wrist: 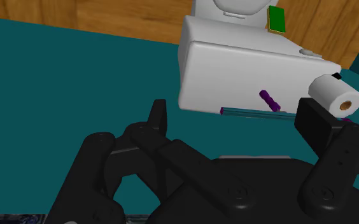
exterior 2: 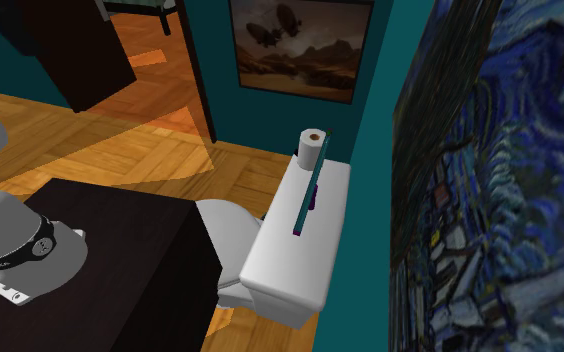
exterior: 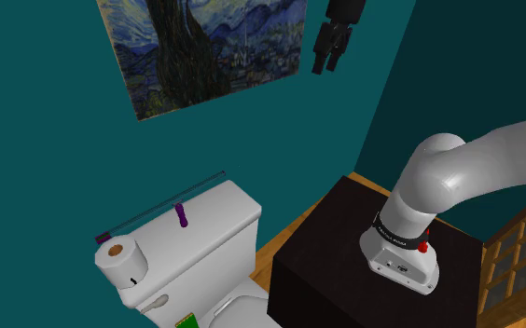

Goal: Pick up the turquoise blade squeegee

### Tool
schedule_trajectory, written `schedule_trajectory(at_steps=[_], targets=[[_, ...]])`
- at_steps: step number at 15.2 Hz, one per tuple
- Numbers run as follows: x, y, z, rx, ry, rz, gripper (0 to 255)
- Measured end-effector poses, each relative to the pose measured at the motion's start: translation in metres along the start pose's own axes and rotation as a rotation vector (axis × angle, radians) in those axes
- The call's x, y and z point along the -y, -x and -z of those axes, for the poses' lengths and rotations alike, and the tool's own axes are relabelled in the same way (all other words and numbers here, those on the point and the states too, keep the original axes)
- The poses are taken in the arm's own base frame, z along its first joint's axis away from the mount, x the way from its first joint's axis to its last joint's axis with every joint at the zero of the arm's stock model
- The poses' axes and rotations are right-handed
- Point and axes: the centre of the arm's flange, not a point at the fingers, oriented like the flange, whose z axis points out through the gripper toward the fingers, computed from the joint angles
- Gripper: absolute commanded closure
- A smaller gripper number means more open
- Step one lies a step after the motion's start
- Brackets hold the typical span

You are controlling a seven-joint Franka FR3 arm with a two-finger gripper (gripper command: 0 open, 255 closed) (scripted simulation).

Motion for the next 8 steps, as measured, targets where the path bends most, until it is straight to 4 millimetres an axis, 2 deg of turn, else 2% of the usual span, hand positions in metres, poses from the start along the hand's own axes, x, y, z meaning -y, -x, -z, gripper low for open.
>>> schedule_trajectory(at_steps=[2,8], targets=[[0.001,-0.005,-0.003,0.004,0.002,0.014,0],[0.016,-0.068,-0.050,0.049,0.024,0.177,0]])
